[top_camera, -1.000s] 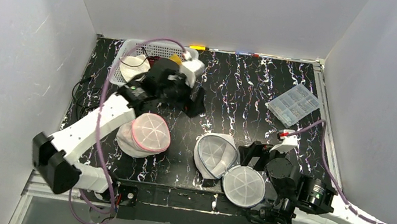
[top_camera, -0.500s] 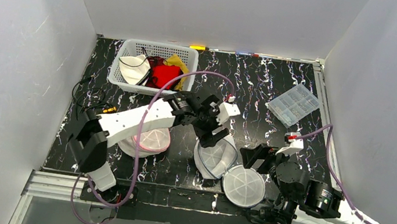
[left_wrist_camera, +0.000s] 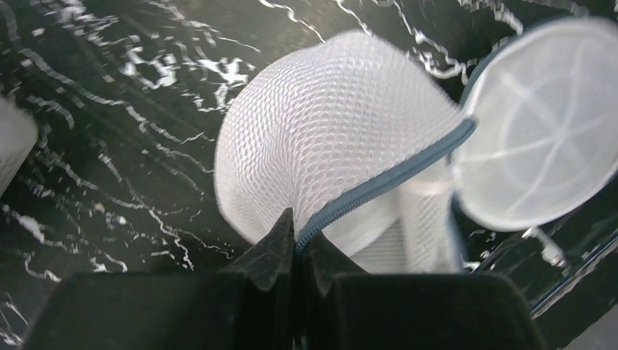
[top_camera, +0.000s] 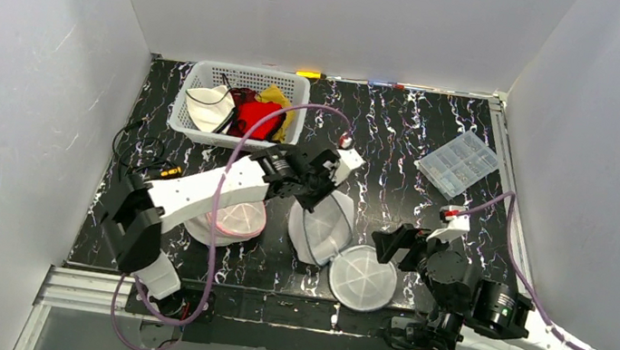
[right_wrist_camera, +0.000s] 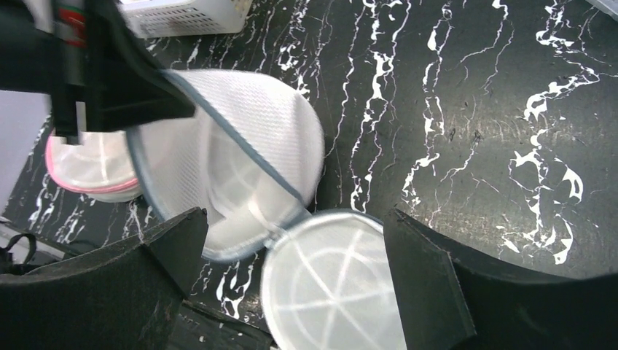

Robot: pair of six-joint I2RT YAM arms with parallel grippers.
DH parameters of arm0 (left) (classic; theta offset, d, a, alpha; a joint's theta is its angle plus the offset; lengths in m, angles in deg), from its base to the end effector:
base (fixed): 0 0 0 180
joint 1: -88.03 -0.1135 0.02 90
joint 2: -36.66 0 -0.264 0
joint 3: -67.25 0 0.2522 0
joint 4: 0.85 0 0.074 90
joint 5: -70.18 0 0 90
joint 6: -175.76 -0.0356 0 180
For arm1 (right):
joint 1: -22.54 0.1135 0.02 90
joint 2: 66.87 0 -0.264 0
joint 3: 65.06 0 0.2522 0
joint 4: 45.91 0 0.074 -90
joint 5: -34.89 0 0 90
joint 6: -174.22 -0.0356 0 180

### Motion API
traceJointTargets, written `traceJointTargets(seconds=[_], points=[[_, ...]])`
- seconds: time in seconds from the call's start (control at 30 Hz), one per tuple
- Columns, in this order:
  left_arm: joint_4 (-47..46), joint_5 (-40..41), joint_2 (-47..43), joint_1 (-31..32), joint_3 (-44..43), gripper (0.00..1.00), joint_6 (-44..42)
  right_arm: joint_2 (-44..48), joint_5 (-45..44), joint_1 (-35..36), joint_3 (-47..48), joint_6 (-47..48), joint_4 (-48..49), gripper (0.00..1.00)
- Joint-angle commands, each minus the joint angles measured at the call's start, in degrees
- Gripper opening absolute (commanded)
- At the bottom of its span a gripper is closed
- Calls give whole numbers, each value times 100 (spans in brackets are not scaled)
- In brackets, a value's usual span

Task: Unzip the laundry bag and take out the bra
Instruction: Close the laundry bag at the center of the board.

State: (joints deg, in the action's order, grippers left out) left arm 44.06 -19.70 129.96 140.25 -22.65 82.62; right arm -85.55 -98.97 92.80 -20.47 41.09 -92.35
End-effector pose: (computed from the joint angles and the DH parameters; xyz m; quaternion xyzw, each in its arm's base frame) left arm 0.2205 -0.2844 0.2803 0.4338 0.8278 -0.1469 0.3241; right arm 0.0536 0.0765 0.2733 0.0281 0.7910 0.2732 0.5467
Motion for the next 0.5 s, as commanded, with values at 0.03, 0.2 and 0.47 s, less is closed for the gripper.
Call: traceJointTargets(seconds=[0.03, 0.2, 0.47], points=[[-495, 1061, -1113, -27, 588, 0, 1570, -424, -443, 29, -22, -236, 192, 98], [-645, 1769, -1552, -43, 1160, 0, 3052, -757, -778, 26, -119, -944, 62, 98], [-510, 2087, -1443, -59, 1519, 0, 4460, -1246, -316, 24, -756, -1968, 362, 94]])
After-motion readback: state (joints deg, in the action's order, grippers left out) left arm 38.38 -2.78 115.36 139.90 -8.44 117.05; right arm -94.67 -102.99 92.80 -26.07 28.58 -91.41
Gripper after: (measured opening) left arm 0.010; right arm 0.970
